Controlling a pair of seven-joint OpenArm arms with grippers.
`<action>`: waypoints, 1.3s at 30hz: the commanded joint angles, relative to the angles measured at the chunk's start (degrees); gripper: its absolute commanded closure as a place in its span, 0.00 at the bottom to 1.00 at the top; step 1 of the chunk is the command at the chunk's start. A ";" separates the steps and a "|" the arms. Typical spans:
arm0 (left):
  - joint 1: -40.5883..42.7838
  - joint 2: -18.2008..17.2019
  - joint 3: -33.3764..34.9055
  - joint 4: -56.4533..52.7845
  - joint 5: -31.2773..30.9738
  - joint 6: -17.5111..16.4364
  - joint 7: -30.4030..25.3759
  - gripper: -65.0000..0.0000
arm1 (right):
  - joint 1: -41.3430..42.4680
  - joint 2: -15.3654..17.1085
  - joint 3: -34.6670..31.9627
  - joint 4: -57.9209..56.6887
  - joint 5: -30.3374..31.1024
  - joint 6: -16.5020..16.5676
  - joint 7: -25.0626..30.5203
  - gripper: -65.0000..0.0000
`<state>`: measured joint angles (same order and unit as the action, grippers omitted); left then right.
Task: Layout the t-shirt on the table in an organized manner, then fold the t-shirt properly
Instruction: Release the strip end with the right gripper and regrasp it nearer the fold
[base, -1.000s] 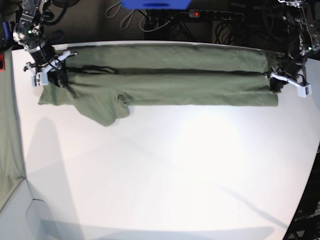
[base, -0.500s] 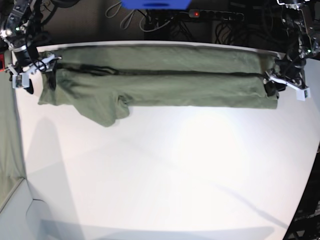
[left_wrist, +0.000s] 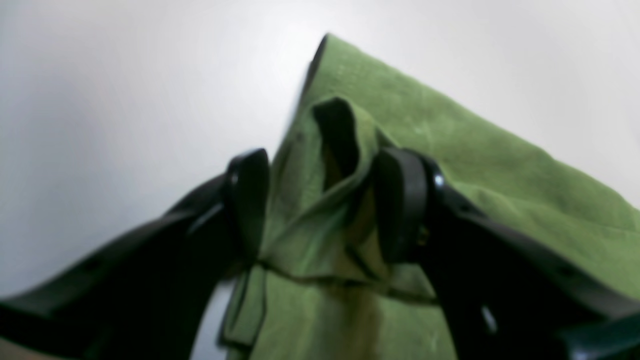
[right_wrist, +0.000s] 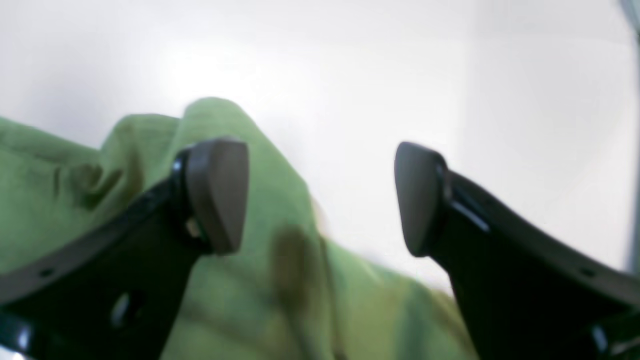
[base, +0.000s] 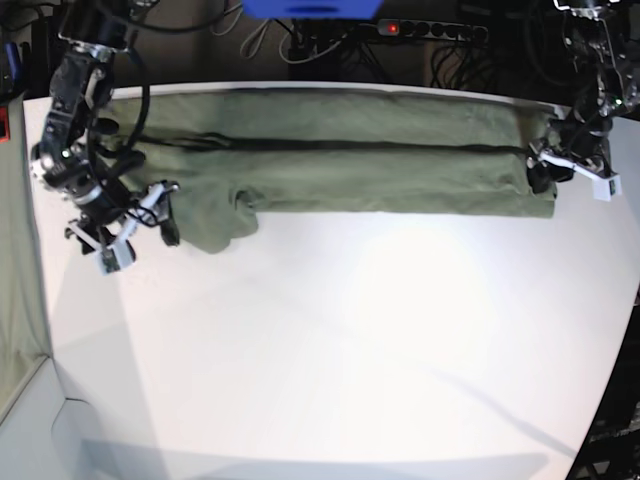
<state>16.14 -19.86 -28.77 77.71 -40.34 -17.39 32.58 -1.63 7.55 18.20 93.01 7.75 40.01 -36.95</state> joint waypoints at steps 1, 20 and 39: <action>0.08 -0.67 -0.28 0.40 0.29 0.38 0.87 0.48 | 1.85 0.49 -1.18 -0.31 0.65 -0.01 -0.19 0.30; 0.08 -0.58 -0.02 0.31 0.29 0.38 0.87 0.48 | 9.06 -0.65 -3.56 -15.34 0.74 -0.01 -0.72 0.53; 0.17 0.65 -0.28 0.31 0.29 0.38 0.78 0.48 | 0.27 -1.79 -3.12 3.21 0.74 -0.01 -1.42 1.00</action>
<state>16.16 -18.85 -29.04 77.71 -40.18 -17.34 31.92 -1.93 5.69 15.05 94.94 7.49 39.70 -39.59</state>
